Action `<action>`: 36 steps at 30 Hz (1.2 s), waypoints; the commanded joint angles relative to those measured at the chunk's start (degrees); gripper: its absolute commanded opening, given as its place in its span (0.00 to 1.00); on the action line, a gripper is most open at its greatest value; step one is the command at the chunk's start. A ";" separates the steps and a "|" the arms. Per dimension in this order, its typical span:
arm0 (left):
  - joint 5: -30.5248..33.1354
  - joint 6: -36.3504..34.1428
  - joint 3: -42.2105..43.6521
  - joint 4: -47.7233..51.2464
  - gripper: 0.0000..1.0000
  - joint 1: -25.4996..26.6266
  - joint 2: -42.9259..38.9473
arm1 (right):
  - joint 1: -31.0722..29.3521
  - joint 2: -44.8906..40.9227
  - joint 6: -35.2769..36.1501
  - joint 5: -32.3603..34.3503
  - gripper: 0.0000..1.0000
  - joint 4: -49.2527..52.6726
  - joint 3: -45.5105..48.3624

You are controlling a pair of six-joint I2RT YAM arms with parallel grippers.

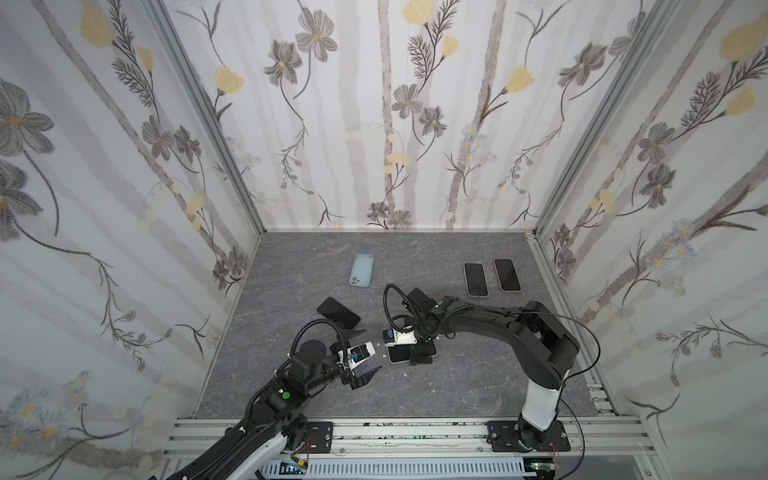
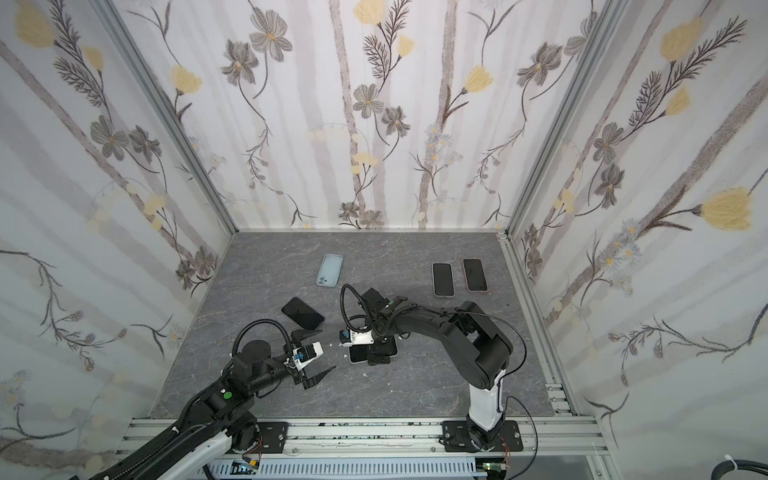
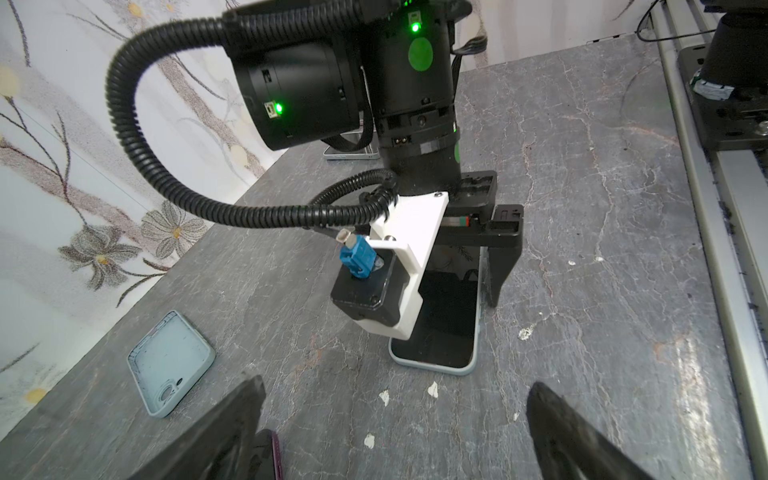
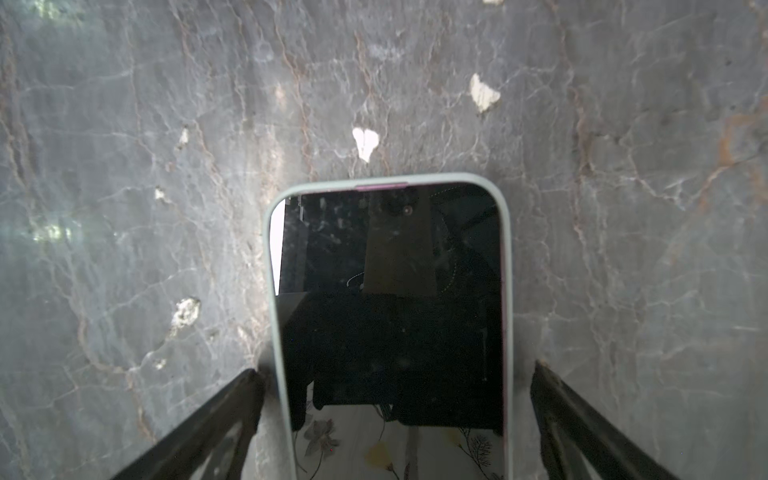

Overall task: Put the phone into the phone case
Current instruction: 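Grasp the cased black phone with the right gripper while the left draws back, then carry the cased phone beside the phone row farther away, open right gripper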

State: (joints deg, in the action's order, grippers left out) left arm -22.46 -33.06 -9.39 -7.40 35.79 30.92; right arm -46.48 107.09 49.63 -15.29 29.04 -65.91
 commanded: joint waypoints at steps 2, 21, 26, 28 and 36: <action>-0.06 -0.95 0.22 -2.79 1.00 -0.08 0.02 | -0.10 1.35 -0.70 0.16 0.97 1.87 -0.80; 2.72 -0.43 0.69 -4.59 1.00 -0.09 -0.68 | 5.36 -0.34 -20.90 8.41 0.63 -3.04 -2.96; 4.52 -0.43 0.77 -5.95 1.00 -0.10 -1.93 | 10.31 0.56 -32.34 10.49 0.63 -6.28 -5.48; 5.27 -0.43 1.02 -6.36 1.00 -0.07 -2.67 | 12.25 1.85 -38.01 12.72 0.63 -6.58 -7.81; 6.94 0.27 1.69 -7.63 1.00 -0.19 -5.63 | 18.88 11.70 -59.13 19.46 0.65 -0.59 -20.96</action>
State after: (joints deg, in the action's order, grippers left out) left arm -16.27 -32.91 -7.97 -12.47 35.68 25.96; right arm -28.82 116.71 1.67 0.40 25.50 -83.74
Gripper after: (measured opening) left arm 0.998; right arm 0.711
